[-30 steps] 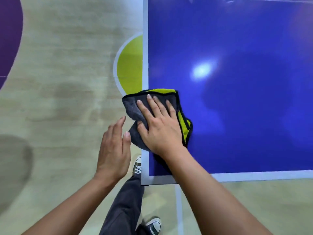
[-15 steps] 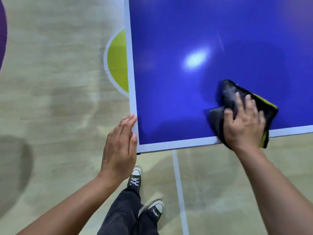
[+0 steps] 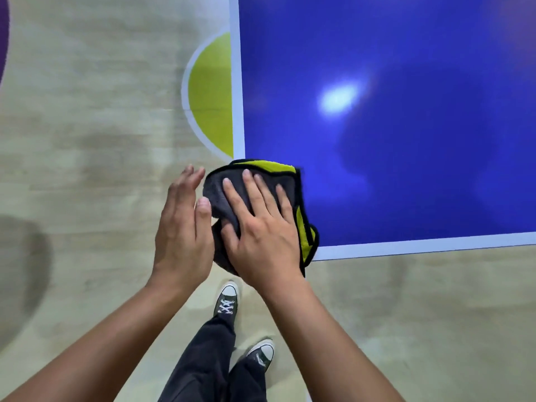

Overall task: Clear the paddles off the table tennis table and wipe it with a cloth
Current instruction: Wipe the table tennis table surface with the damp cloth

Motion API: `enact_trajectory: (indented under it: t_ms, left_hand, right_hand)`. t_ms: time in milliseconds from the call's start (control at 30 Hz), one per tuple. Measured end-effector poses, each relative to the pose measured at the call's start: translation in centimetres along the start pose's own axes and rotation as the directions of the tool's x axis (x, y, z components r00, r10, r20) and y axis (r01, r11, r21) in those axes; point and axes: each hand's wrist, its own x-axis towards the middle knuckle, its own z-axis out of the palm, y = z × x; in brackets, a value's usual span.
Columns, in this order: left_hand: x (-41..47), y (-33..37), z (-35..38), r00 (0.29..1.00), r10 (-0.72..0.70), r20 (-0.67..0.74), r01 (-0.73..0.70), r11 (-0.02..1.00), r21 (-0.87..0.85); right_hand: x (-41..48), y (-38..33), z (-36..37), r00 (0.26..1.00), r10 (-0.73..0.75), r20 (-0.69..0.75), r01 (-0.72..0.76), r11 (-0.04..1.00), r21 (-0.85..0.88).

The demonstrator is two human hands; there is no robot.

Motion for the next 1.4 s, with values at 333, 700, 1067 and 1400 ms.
enact_trajectory:
  t_ms: [333, 700, 1067, 1400]
  left_hand:
    - [0.0, 1.1, 5.1, 0.962, 0.165, 0.218, -0.182, 0.982, 0.059]
    - [-0.8, -0.2, 4.7, 0.945, 0.276, 0.176, -0.306, 0.936, 0.174]
    - [8.1, 1.9, 6.7, 0.948, 0.254, 0.192, -0.288, 0.941, 0.180]
    - [9.7, 0.5, 7.2, 0.943, 0.268, 0.196, -0.303, 0.936, 0.181]
  right_hand:
    - [1.7, 22.8, -7.9, 0.669, 0.724, -0.167, -0.738, 0.674, -0.032]
    - [13.0, 6.6, -1.3, 0.987, -0.136, 0.090, 0.141, 0.989, -0.043]
    - [10.3, 26.4, -8.2, 0.636, 0.752, -0.170, -0.764, 0.645, -0.008]
    - [21.1, 9.3, -1.2, 0.999, 0.049, 0.009, -0.048, 0.995, -0.083]
